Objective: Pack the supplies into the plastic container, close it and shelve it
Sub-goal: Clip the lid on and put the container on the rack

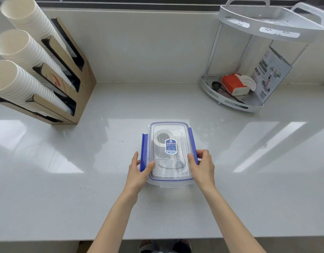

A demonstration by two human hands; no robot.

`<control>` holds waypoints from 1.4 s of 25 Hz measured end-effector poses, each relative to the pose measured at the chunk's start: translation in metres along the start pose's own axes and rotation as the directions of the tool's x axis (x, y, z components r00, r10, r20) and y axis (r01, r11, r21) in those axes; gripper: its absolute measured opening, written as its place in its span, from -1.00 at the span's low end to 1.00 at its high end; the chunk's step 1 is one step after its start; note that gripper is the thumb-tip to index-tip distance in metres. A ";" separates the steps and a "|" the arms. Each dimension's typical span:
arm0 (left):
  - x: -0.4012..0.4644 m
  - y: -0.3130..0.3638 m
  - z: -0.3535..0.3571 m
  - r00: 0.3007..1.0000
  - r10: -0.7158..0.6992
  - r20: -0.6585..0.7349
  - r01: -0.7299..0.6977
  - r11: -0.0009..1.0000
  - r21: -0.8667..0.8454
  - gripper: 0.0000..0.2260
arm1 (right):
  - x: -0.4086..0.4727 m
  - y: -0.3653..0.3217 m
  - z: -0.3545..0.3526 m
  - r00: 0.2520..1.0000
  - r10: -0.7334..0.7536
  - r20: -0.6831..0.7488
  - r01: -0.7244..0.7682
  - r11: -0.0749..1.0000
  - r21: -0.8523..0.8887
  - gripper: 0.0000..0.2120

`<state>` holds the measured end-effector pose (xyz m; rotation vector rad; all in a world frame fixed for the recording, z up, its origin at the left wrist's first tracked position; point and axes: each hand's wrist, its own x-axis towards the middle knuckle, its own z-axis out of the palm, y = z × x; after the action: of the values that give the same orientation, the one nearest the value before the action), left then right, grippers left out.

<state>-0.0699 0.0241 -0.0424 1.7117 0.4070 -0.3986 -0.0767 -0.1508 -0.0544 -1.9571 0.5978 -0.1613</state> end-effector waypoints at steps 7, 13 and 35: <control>0.001 0.003 0.006 0.998 0.051 -0.030 -0.047 0.993 0.104 -0.55 | -0.001 -0.002 -0.001 1.000 0.006 0.011 -0.006 1.000 0.006 -0.77; -0.002 -0.002 0.007 0.995 0.101 -0.016 -0.099 0.993 0.065 -0.61 | -0.002 -0.005 0.001 1.000 0.016 0.009 -0.016 1.000 0.013 -0.77; 0.012 0.014 -0.005 0.978 -0.109 0.178 0.136 0.979 -0.149 -0.53 | 0.000 0.000 -0.013 0.963 0.194 0.188 -0.231 0.952 0.202 -0.62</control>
<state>-0.0526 0.0273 -0.0351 1.4876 0.4102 -0.5818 -0.0811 -0.1617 -0.0479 -1.6577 0.6475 0.0681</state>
